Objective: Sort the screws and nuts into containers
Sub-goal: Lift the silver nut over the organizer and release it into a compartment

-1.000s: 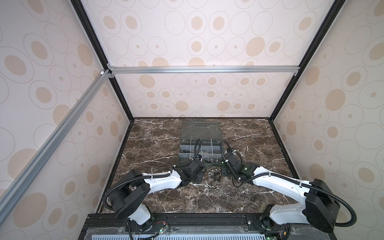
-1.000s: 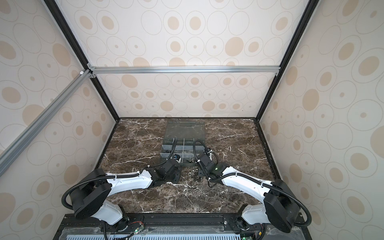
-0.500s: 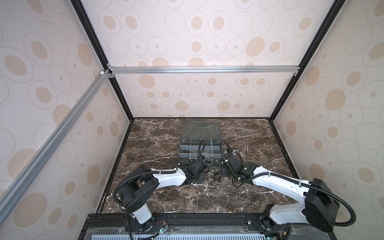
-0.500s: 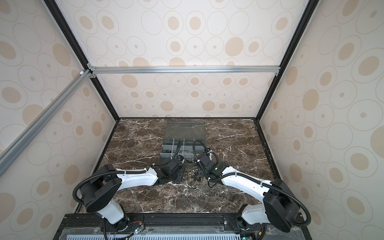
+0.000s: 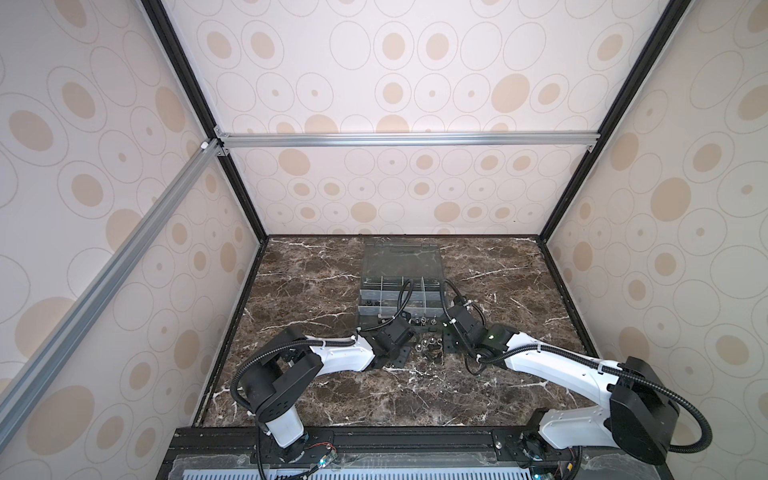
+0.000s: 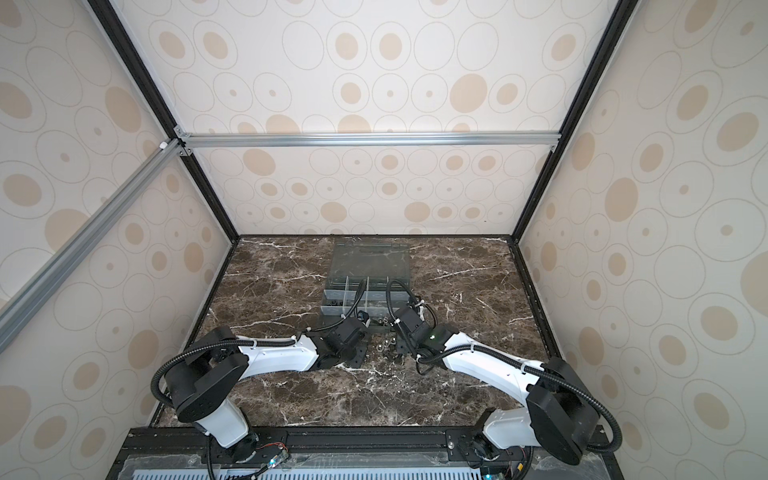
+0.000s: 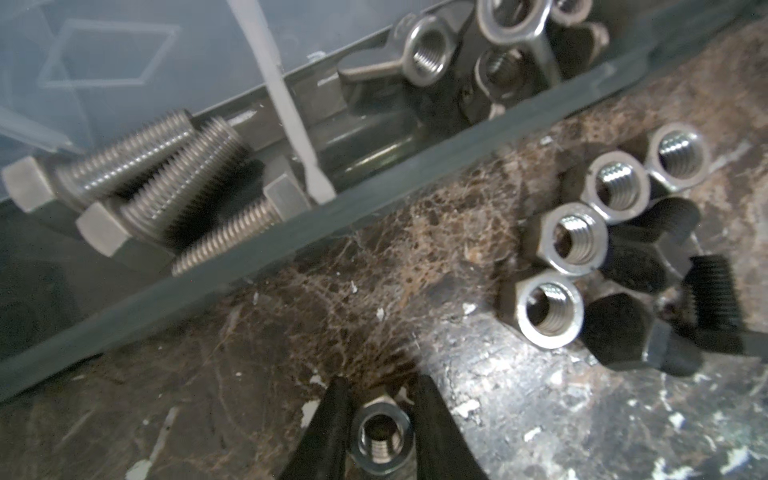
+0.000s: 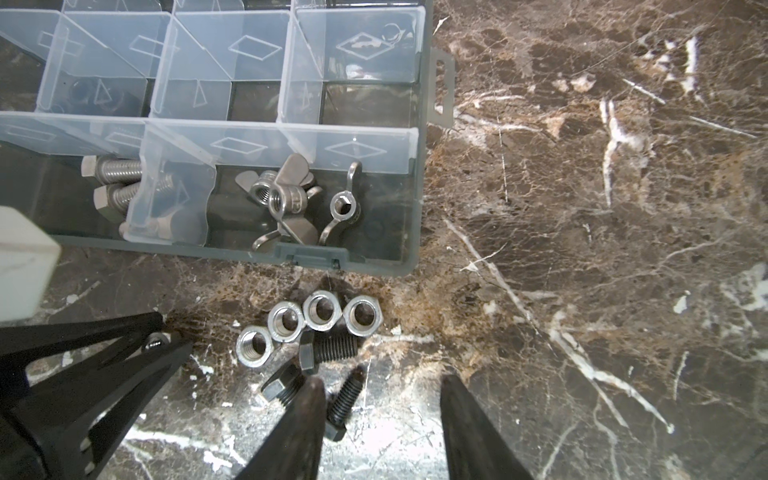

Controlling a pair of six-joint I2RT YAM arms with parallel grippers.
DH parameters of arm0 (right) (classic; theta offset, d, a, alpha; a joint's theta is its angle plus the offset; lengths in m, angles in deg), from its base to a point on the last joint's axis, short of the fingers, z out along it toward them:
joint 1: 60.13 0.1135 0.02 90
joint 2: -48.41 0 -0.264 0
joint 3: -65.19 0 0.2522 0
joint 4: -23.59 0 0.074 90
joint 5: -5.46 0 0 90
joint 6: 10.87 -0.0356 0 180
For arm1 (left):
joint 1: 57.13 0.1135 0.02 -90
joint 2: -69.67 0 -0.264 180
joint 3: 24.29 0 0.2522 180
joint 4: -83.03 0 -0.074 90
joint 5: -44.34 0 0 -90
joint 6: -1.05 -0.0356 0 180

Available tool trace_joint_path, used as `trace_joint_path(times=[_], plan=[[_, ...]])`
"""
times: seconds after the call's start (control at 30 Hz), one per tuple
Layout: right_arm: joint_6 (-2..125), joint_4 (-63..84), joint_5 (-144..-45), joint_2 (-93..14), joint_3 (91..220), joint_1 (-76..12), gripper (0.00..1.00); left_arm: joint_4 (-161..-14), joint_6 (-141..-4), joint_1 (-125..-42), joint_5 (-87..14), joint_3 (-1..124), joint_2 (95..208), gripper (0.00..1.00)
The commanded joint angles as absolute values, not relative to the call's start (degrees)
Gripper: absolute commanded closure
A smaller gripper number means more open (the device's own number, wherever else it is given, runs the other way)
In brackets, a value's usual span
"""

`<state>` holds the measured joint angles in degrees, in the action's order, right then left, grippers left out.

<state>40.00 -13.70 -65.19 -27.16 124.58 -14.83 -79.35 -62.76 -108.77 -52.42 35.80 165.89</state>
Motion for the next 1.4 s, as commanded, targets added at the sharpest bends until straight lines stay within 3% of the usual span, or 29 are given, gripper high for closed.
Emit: trace_joint_path(times=[0.0, 0.57, 0.83, 1.37], plan=[[40.0, -15.47, -63.81, -25.68, 124.76, -15.23, 0.52, -78.92, -62.38, -109.25, -52.51, 35.76, 166.28, 0.76], [41.14, -14.56, -63.58, -24.63, 125.21, -15.92, 0.52, -79.12, -58.6, -108.72, -55.32, 35.63, 156.27, 0.81], [40.63, -14.44, -64.31, -24.96, 125.31, -16.18, 0.52, -80.21, -61.33, -103.95, -55.89, 37.96, 152.56, 0.81], [40.03, -16.18, -65.16, -24.5, 125.38, -16.16, 0.52, -82.64, -67.38, -91.59, -48.59, 47.68, 161.74, 0.81]])
